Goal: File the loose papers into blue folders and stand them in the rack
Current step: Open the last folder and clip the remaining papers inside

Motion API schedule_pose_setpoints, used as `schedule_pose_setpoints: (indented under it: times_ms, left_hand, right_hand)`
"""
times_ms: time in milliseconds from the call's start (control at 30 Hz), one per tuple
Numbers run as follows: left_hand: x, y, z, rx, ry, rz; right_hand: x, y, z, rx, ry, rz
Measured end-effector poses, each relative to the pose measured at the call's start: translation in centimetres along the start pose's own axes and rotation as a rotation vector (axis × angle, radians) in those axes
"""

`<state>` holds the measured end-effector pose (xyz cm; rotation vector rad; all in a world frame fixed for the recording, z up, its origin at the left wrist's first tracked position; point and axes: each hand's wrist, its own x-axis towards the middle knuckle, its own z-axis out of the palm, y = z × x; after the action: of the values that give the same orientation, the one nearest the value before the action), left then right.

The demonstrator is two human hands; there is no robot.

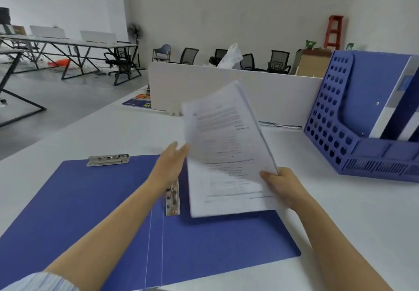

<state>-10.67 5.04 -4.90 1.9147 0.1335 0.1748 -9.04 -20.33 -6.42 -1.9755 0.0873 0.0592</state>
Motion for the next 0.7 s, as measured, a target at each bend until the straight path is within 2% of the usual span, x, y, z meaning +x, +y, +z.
schedule_pose_setpoints:
  times_ms: [67,100,167,267,467,700]
  left_hand:
    - [0.5,-1.6,-1.3,0.527,0.165,0.044]
    - [0.8,-2.7,-2.0,0.700,0.215,0.035]
    - [1.1,-4.8,-3.0,0.882,0.193,-0.103]
    - [1.7,-6.6,-3.2,0.970,0.075,-0.265]
    - [4.5,-6.8,-1.9,1.011,0.063,-0.211]
    - [5.9,-6.8,-1.3,0.992,0.069,-0.198]
  right_hand:
    - [0.7,1.0,-0.6,-0.197,0.134,0.035]
    - [1.0,1.5,-1.0,-0.282,0.176,0.046]
    - [1.3,2.0,-1.7,-0.379,0.219,0.052]
    - [1.6,1.9,-1.7,-0.384,0.256,0.052]
    - [0.6,0.2,-1.1,0.009,0.188,0.111]
    - [-0.5,-0.4,0.8,-0.005,0.057,0.134]
